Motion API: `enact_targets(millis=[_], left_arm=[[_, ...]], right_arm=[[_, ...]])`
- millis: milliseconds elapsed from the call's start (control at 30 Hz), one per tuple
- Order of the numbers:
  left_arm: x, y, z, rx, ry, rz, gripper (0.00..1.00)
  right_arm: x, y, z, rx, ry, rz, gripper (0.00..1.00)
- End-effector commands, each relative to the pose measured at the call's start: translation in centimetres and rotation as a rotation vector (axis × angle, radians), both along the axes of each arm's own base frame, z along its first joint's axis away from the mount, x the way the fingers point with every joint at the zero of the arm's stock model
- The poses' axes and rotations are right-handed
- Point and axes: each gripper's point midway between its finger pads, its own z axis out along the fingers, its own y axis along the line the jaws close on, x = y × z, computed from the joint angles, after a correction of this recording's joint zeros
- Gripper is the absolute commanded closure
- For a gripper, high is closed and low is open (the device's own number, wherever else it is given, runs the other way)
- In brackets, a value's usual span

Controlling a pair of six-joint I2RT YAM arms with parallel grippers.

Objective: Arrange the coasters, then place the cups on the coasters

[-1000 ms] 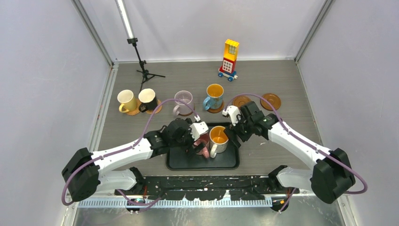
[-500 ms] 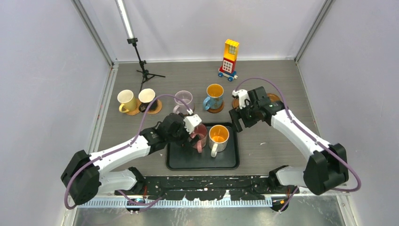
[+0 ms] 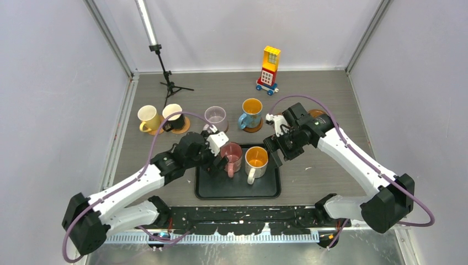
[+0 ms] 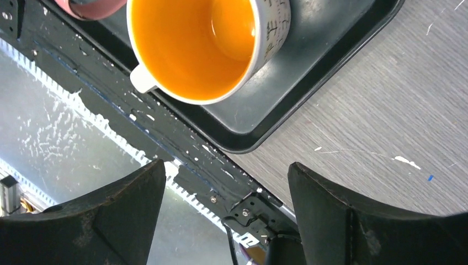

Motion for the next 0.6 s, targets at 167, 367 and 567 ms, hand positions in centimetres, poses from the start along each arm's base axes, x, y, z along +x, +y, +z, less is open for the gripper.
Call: enact_targets(millis=[167,367,567], left_arm=[[-5.1,-0.4,3.0,-0.089,0.152,-0.047,0.0],[-3.8,-1.9,1.3,-0.064,0.21,0.118,0.0],[-2.1,-2.0,0.4,-0.07,0.211,0.263,0.0]], right_arm=[[0.8,1.4,1.9,0.042,-0.036,-0.053,0.14],[-0.1,2.0,1.2,0.061,0.031,-0.103,0.14],[-1.6,5.1,0.0,0.096,0.041,-0.091,0.14]])
